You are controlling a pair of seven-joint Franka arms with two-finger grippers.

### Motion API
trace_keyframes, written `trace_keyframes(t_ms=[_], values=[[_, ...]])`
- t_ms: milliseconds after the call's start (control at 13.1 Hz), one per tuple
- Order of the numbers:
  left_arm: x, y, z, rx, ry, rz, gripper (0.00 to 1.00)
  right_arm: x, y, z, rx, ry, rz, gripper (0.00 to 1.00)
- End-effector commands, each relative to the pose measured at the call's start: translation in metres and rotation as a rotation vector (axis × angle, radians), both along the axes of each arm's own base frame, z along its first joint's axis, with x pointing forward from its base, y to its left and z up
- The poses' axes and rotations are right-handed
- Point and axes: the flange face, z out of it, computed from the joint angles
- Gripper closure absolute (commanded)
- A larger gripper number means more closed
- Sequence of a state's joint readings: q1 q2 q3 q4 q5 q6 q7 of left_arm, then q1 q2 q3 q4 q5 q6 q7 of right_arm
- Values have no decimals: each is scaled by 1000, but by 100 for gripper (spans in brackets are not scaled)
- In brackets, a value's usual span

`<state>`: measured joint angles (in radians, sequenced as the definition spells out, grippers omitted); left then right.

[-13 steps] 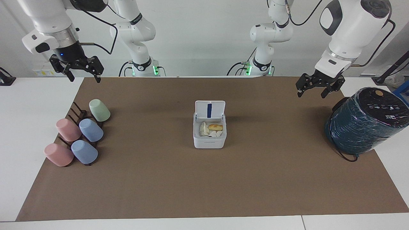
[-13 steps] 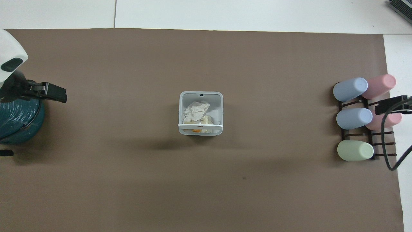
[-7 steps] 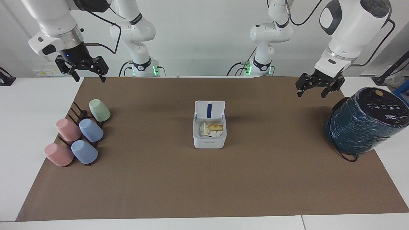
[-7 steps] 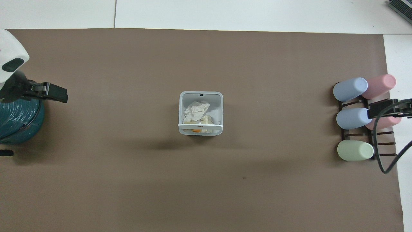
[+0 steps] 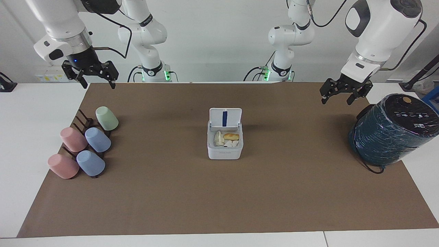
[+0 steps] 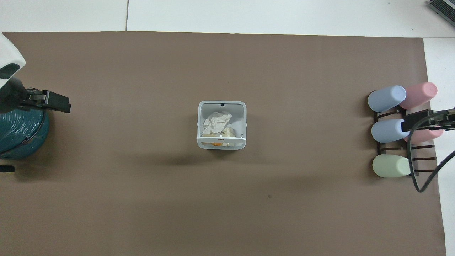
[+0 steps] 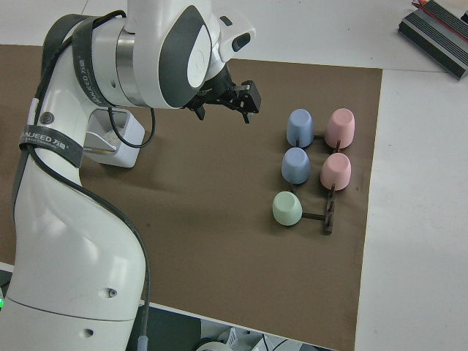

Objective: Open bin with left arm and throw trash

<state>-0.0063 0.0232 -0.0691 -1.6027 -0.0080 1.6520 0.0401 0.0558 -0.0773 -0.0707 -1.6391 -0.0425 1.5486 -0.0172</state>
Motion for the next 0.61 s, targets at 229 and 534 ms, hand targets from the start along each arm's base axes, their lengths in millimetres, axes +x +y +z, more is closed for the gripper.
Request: trace_keyframes(t_ms=[229,534], values=[[-5,4,6,18,-17,-11,0,-5,2,-1,10,-2,-28,0],[-4,11,6,18,-17,-2,0,-5,2,0,23,-7,-28,0]])
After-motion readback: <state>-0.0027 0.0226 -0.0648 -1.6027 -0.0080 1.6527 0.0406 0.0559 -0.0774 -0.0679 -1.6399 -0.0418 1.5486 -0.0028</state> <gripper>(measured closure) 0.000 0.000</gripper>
